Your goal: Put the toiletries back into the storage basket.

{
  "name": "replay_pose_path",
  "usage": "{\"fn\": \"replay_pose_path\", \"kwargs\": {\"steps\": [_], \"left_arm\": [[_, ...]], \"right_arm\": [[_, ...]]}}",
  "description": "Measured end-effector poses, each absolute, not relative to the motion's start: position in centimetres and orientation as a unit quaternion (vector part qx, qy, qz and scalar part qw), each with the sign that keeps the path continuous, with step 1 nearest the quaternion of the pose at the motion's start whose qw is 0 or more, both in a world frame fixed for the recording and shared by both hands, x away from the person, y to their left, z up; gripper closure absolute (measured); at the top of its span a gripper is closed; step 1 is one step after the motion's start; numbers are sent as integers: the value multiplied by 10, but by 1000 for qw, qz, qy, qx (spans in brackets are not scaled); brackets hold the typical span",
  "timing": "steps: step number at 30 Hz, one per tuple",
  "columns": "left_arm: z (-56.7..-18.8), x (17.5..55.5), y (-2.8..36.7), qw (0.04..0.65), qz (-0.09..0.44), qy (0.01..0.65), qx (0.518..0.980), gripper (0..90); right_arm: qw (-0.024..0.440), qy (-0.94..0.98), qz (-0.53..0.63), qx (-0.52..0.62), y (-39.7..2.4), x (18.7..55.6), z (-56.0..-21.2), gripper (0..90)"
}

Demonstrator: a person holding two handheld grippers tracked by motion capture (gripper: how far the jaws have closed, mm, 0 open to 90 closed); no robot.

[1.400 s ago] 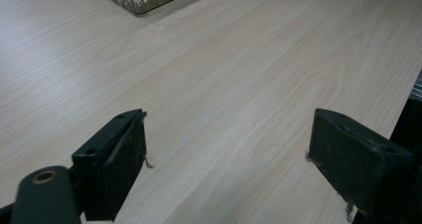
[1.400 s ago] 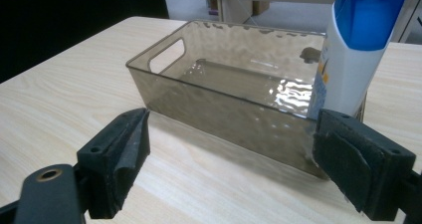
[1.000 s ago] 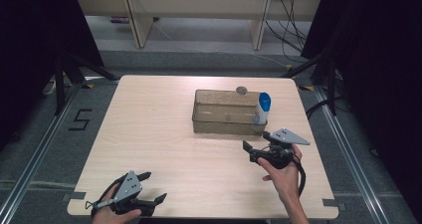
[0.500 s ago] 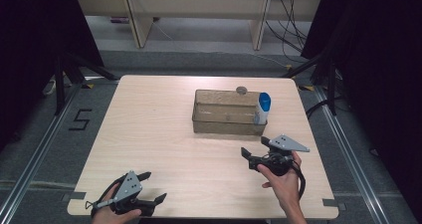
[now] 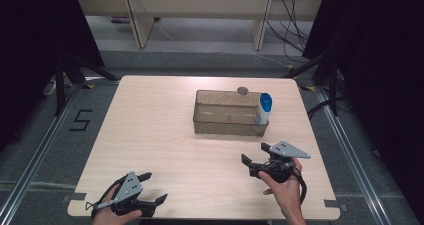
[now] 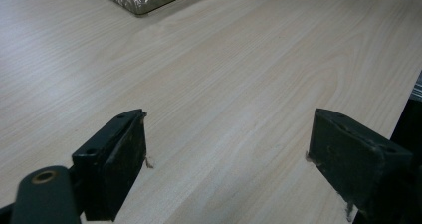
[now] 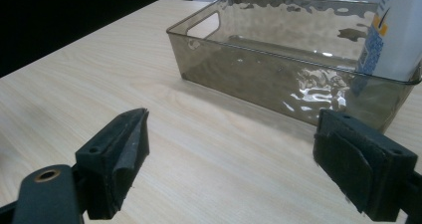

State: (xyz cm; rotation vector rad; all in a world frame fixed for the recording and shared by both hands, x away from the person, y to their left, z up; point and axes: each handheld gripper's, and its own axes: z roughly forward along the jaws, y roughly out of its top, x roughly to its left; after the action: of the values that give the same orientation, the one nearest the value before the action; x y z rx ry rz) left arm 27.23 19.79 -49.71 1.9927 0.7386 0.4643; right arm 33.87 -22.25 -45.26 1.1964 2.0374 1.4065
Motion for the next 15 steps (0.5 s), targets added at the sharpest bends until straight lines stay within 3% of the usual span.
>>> {"fn": "replay_pose_path", "kwargs": {"steps": [15], "left_arm": [[-497, 272, 198, 468, 189, 302, 809, 146]], "right_arm": [[184, 736, 497, 422, -219, 322, -457, 155]]}}
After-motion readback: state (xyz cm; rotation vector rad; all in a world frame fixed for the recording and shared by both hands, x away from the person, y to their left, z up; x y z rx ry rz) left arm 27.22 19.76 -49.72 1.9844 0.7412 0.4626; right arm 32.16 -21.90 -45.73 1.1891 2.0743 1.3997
